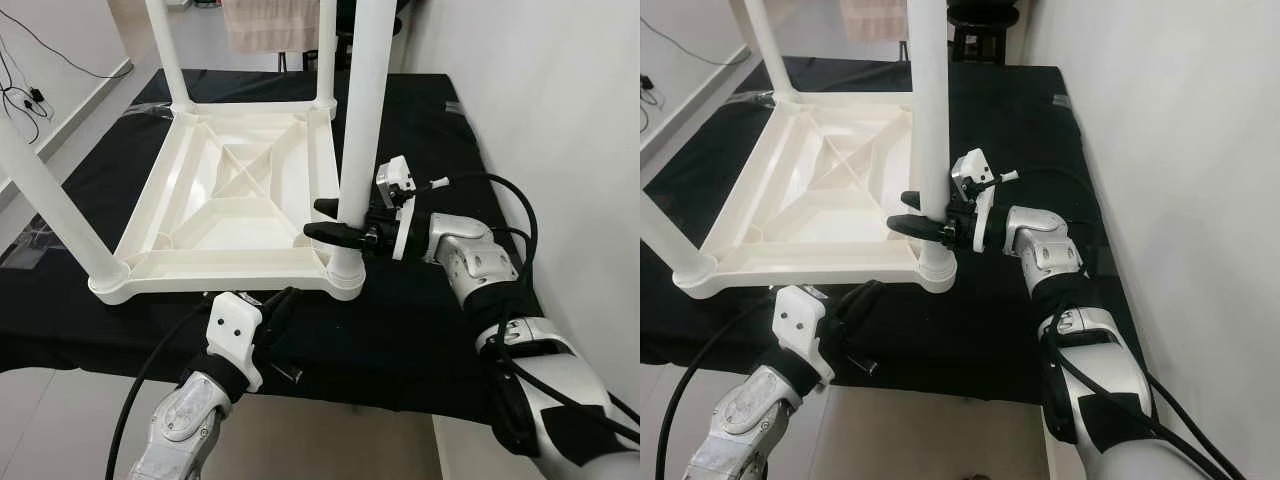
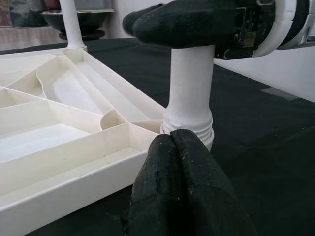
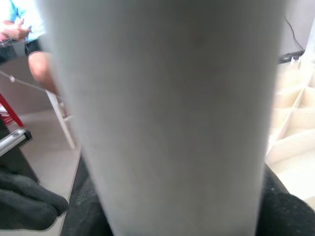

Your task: Building children table

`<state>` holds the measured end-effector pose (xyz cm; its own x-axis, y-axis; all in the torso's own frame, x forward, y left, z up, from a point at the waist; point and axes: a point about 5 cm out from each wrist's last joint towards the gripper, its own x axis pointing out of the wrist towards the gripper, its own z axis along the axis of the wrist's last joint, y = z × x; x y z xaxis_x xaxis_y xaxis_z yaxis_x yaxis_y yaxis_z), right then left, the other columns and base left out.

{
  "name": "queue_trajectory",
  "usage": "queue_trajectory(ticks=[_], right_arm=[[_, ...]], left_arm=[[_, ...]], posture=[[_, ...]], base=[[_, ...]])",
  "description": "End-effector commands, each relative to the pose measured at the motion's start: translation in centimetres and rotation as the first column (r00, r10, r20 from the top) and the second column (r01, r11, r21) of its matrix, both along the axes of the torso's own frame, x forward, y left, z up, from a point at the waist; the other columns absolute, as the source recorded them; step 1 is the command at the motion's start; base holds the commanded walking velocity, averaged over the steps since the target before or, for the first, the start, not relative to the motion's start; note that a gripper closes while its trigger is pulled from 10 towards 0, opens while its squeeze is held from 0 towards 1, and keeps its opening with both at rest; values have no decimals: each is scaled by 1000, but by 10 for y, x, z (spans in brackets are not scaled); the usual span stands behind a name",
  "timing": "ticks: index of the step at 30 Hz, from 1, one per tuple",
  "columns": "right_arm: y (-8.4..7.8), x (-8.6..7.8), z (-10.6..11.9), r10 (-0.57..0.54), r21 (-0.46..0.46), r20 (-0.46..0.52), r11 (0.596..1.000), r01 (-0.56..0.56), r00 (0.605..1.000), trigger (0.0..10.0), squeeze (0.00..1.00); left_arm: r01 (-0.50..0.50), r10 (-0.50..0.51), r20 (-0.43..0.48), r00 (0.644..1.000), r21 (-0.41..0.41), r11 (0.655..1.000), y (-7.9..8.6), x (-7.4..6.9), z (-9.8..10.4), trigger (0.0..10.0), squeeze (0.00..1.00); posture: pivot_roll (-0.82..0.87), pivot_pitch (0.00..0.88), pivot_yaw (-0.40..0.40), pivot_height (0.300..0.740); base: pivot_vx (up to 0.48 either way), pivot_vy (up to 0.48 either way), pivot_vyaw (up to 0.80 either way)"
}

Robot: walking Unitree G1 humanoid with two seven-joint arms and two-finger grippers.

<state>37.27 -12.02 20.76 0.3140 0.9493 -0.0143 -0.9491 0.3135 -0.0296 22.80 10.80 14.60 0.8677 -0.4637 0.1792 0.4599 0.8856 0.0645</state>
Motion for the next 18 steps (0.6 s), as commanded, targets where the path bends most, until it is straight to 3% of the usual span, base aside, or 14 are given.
queue_trajectory(ticks=[1,5,7,9,10,11,12,13,14,15,16,18], right_arm=[[3,0,-6,5,12,-31,1000,-4,1000,0,0],[-4,2,-9,-60,0,-13,998,60,998,0,0],[-10,3,-19,-211,-22,-11,977,210,978,0,0],[-10,3,-19,-211,-22,-11,977,210,978,0,0],[-8,2,-32,-341,-39,-27,940,340,940,0,0],[-8,2,-32,-341,-39,-27,940,340,940,0,0],[-6,-6,-67,-747,-130,-48,663,737,663,0,0],[-6,-6,-67,-747,-130,-48,663,737,663,0,0],[5,-20,-79,-777,-142,-73,628,765,625,0,0],[13,-29,-84,-775,-139,-95,632,762,625,0,0],[20,-32,-81,-742,-118,-84,671,732,666,0,0],[20,-28,-77,-735,-103,-52,678,728,676,0,0]], left_arm=[[-1,1,-30,1000,2,1000,1,-1,-5,10000,0],[-1,1,-30,1000,1,1000,1,-2,-5,10000,0],[-2,2,-29,1000,0,1000,1,-2,-4,10000,0],[-2,2,-29,1000,0,1000,1,-2,-4,10000,0],[-3,3,-28,1000,0,1000,1,-2,-4,10000,0],[-3,3,-28,1000,0,1000,1,-2,-4,10000,0],[-5,5,-27,1000,0,1000,3,-1,-3,10000,0],[-5,5,-27,1000,0,1000,3,-1,-3,10000,0],[-1,1,-27,1000,1,1000,2,-1,-3,10000,0],[3,-3,-28,1000,2,1000,2,-1,-3,10000,0],[3,-3,-29,1000,3,1000,2,-1,-3,10000,0],[3,-3,-31,1000,3,1000,2,-1,-3,10000,0]], posture=[[102,101,-24,740],[99,105,-25,740],[94,108,-27,740],[94,108,-27,740],[89,112,-30,740],[89,112,-30,740],[83,122,-21,740],[83,122,-21,740],[87,129,-16,740],[87,129,-16,740],[74,120,-5,740],[76,122,-6,740]], base=[[0,0,0],[0,0,0],[0,0,0],[0,0,0],[0,0,0],[0,0,0],[0,0,0],[0,0,0],[0,0,0],[0,0,0],[0,0,0],[0,0,0]])
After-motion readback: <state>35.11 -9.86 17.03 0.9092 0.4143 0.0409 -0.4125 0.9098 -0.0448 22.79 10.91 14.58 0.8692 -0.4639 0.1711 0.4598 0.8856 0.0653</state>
